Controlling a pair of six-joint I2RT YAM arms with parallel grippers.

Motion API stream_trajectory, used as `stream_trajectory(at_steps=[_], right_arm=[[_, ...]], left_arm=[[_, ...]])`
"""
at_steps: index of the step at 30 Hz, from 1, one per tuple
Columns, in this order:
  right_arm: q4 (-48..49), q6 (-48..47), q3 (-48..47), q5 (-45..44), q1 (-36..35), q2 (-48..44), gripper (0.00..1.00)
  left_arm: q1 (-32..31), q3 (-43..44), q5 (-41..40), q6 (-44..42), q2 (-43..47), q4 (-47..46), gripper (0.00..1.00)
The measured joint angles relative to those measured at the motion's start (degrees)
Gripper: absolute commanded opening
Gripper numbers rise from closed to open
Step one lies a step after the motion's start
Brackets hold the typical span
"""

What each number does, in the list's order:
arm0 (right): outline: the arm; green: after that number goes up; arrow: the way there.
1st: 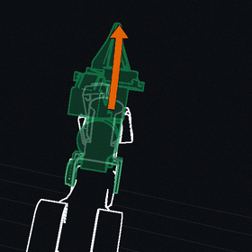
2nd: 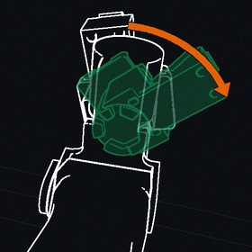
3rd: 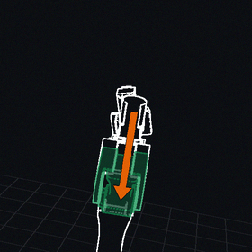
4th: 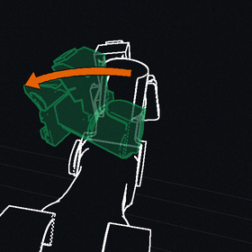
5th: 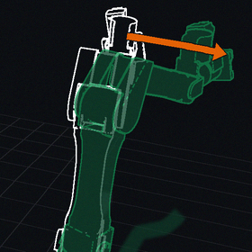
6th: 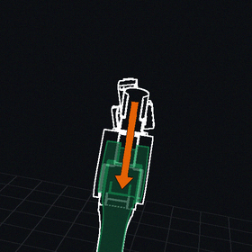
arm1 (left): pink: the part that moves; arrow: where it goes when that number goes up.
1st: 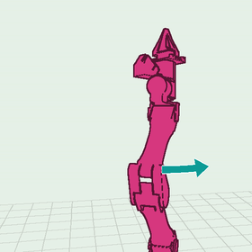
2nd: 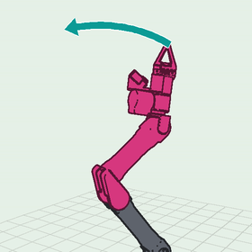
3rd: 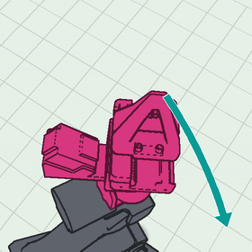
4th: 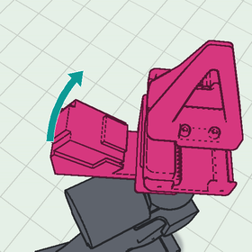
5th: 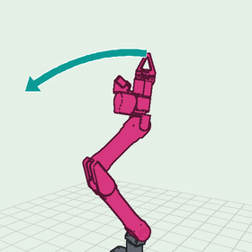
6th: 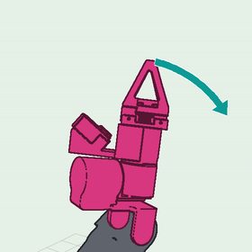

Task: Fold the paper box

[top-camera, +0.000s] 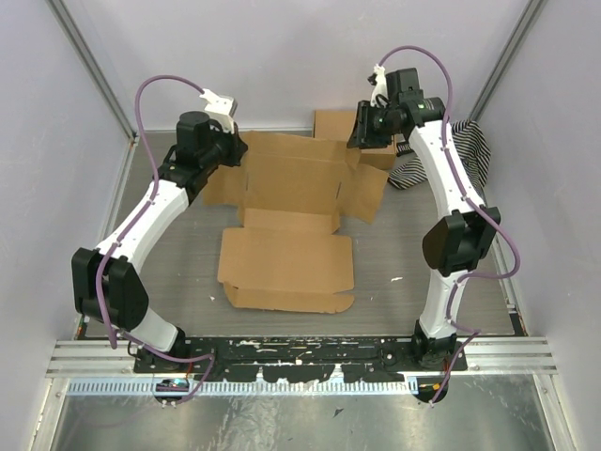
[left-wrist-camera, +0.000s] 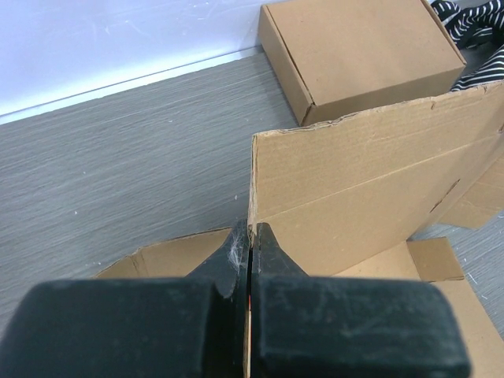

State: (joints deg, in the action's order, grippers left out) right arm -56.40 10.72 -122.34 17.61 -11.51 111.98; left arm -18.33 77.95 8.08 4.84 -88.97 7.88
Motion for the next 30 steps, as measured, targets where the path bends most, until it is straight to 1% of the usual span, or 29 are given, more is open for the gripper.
stream_trajectory(at_steps=[6, 9, 15, 17, 19, 21, 23, 27, 30], right_arm=[[-0.1, 0.3, -0.6, 2.7, 0.0, 2.1, 0.32], [-0.7, 0.3, -0.6, 3.0, 0.0, 3.0, 0.27], [-2.1, 0.3, -0.6, 3.0, 0.0, 3.1, 0.11], [-2.3, 0.3, -0.4, 2.8, 0.0, 3.1, 0.07], [-2.1, 0.3, 0.2, 2.5, 0.0, 3.1, 0.04], [-1.2, 0.3, 1.3, 2.2, 0.0, 2.9, 0.02], [0.6, 0.5, 4.0, 1.5, -0.2, 1.9, 0.01], [3.1, 0.6, 9.3, -1.3, -1.4, -1.3, 0.01], [5.5, 0.7, 10.2, -4.0, -2.9, -2.6, 0.01]], left_arm=[[-0.2, 0.0, 0.2, -0.3, 0.0, 0.0, 0.00], [-0.3, 0.0, 0.2, -0.4, 0.0, 0.0, 0.00], [-0.4, 0.0, 0.2, -0.3, 0.0, 0.0, 0.00], [-0.4, 0.0, 0.0, -0.3, 0.0, 0.0, 0.01], [-0.4, 0.0, -0.1, -0.3, 0.0, 0.2, 0.10], [-0.5, 0.2, -0.5, -0.2, 0.0, 0.8, 0.28], [-0.5, 1.2, -1.2, 0.3, 0.0, 2.7, 0.38], [-0.6, 4.5, -2.6, 1.4, 0.0, 5.3, 0.53], [-0.6, 6.7, -3.6, 1.7, 0.1, 7.1, 0.56]])
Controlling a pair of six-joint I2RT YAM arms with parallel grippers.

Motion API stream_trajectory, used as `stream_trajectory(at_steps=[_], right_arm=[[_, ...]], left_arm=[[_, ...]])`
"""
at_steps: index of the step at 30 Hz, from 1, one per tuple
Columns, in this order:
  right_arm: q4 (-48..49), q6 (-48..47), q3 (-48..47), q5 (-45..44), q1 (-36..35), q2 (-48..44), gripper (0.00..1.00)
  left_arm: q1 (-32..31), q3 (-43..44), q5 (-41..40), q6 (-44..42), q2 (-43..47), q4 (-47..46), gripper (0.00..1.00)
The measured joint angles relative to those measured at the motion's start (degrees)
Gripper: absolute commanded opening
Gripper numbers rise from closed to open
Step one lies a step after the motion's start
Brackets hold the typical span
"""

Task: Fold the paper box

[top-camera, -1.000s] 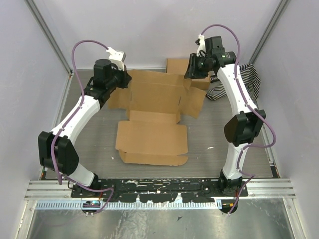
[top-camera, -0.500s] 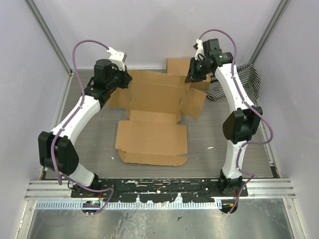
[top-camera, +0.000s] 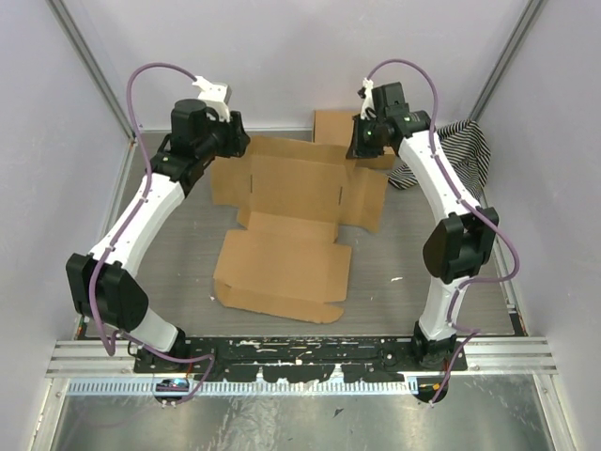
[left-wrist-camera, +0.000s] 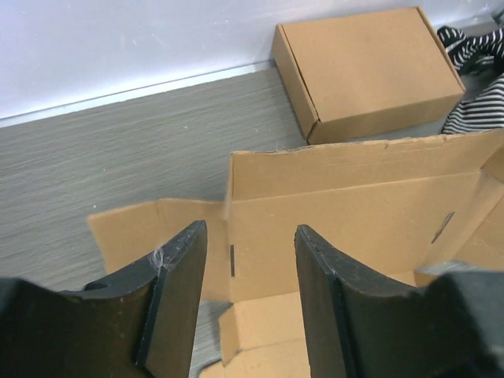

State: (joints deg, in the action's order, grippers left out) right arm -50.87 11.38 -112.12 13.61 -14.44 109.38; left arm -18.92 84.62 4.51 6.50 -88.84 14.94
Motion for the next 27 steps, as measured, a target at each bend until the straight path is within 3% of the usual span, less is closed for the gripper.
stream_trajectory(at_steps=[5, 14, 20, 27], right_arm=[[8.2, -0.5, 3.6, -6.8, -3.8, -3.8, 0.01], [32.9, -1.2, 26.5, -20.3, -8.9, -18.1, 0.02], [44.3, 0.5, 38.0, -27.3, -9.6, -20.8, 0.02], [48.3, 2.3, 39.8, -30.7, -11.3, -20.8, 0.02]], left_arm=[[0.0, 4.4, -2.1, 1.1, 0.3, 4.6, 0.56], [0.6, 18.3, -4.7, 3.1, -4.4, 17.7, 0.34], [0.7, 18.3, -4.7, 3.3, -6.6, 25.2, 0.31], [0.7, 17.5, -4.4, 4.2, -6.6, 27.8, 0.32]])
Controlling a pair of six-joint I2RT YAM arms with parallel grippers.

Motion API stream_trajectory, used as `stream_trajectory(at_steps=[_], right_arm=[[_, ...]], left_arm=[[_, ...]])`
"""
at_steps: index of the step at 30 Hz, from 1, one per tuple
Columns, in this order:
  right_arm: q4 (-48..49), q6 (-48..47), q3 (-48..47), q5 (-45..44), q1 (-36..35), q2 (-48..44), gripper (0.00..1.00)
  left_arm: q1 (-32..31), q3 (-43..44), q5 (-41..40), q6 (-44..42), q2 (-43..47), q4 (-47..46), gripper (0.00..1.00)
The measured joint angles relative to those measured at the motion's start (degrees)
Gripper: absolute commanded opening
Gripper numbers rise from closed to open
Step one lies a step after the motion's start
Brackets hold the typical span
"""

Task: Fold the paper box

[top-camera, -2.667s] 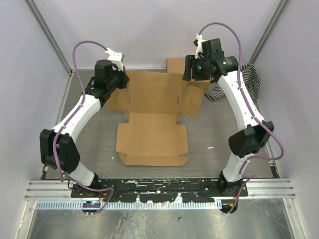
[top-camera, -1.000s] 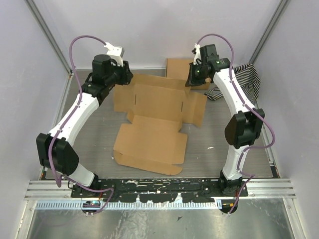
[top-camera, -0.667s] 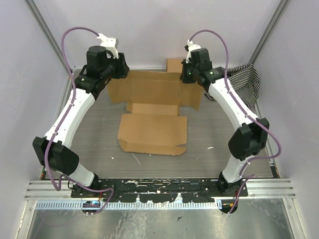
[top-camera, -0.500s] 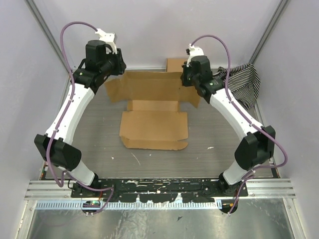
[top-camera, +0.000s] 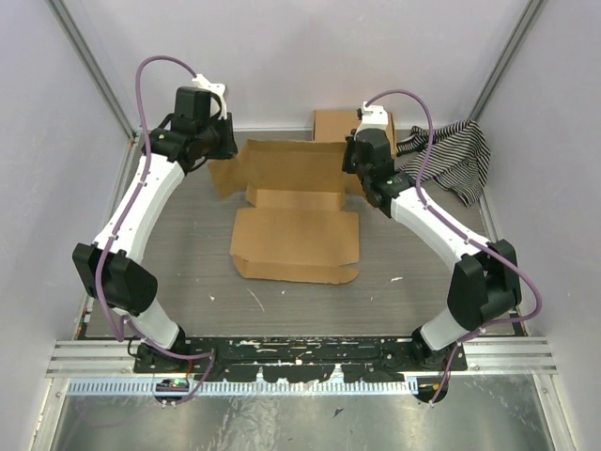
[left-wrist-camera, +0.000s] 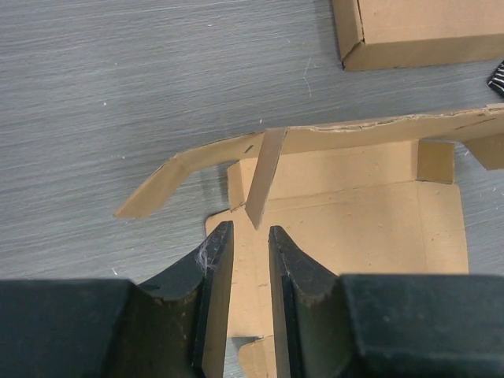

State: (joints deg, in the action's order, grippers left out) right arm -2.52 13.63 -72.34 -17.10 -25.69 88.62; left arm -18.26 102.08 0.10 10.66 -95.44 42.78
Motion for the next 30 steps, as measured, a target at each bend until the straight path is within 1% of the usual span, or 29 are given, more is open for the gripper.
stream_trajectory(at_steps=[5, 12, 17, 26, 30], right_arm=[[0.8, 0.2, 0.3, 0.0, -0.1, 0.0, 0.02], [0.7, 0.3, 0.4, 0.6, -0.1, 0.0, 0.02], [0.2, 0.3, 0.4, 1.0, -0.1, 0.0, 0.02], [-0.5, 0.7, 0.3, 2.3, -0.1, 0.8, 0.03], [-1.0, 1.1, -0.4, 2.7, -0.1, 1.7, 0.03]], left_arm=[[0.0, 0.1, 0.2, 0.4, -0.8, 0.0, 0.30], [0.0, 1.0, 0.5, 0.5, -6.4, 1.7, 0.29], [0.0, 1.3, 0.7, 0.7, -7.3, 2.4, 0.28], [0.0, 6.3, 0.7, 1.0, -8.5, 3.0, 0.28], [0.0, 9.0, 0.7, 1.0, -10.8, 4.4, 0.23]])
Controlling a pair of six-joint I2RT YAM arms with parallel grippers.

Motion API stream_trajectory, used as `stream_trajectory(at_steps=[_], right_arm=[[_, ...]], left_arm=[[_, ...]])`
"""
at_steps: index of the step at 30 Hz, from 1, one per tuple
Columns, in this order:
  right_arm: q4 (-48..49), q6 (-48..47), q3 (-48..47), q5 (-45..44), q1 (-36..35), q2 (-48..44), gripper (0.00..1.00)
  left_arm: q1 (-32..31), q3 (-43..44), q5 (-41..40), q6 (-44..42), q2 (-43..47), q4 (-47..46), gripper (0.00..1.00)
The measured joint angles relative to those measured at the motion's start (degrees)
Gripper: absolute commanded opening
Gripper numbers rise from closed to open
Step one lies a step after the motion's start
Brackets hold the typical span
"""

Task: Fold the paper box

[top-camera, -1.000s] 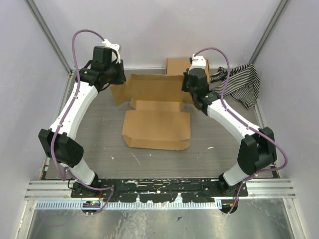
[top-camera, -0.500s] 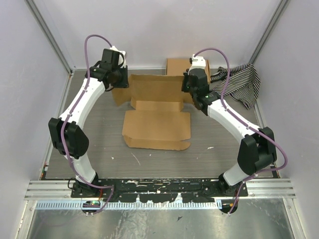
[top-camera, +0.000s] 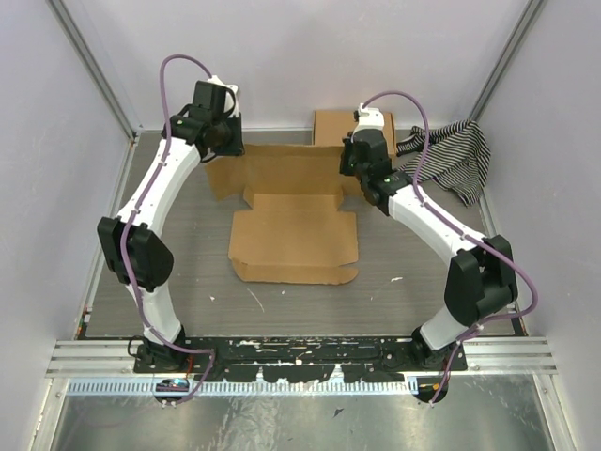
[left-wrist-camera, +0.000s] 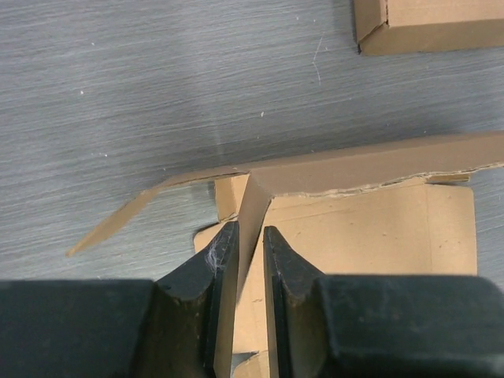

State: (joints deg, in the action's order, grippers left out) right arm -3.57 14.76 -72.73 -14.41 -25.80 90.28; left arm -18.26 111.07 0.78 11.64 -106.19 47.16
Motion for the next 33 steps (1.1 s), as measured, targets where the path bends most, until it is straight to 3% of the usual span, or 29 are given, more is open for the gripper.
stream_trajectory(at_steps=[5, 7, 12, 19, 23, 33], right_arm=[[-1.0, 0.4, -0.9, 0.5, 0.0, 0.4, 0.04], [-1.2, 0.4, -1.5, 0.6, 0.0, 0.8, 0.10], [-4.3, 0.9, -4.3, 1.7, 0.0, 2.5, 0.37], [-12.2, 0.8, -11.2, 5.3, 0.5, 4.1, 0.57], [-14.6, 0.6, -11.8, 9.0, 2.4, 2.2, 0.58], [-16.3, 0.6, -10.5, 15.2, 18.8, -4.4, 0.52]], left_arm=[[0.0, 1.0, 0.0, 0.2, -2.3, 1.7, 0.08], [-0.1, 1.0, -0.1, 0.4, -2.8, 2.1, 0.00], [-0.2, 1.0, -0.9, 0.5, -3.0, 2.0, 0.00], [-0.2, -2.5, -2.1, 0.6, -2.7, -0.9, 0.00], [-0.2, -9.4, -3.3, 0.5, -1.4, -4.1, 0.00], [-0.3, -26.0, -6.0, -0.2, 7.6, -14.6, 0.00]])
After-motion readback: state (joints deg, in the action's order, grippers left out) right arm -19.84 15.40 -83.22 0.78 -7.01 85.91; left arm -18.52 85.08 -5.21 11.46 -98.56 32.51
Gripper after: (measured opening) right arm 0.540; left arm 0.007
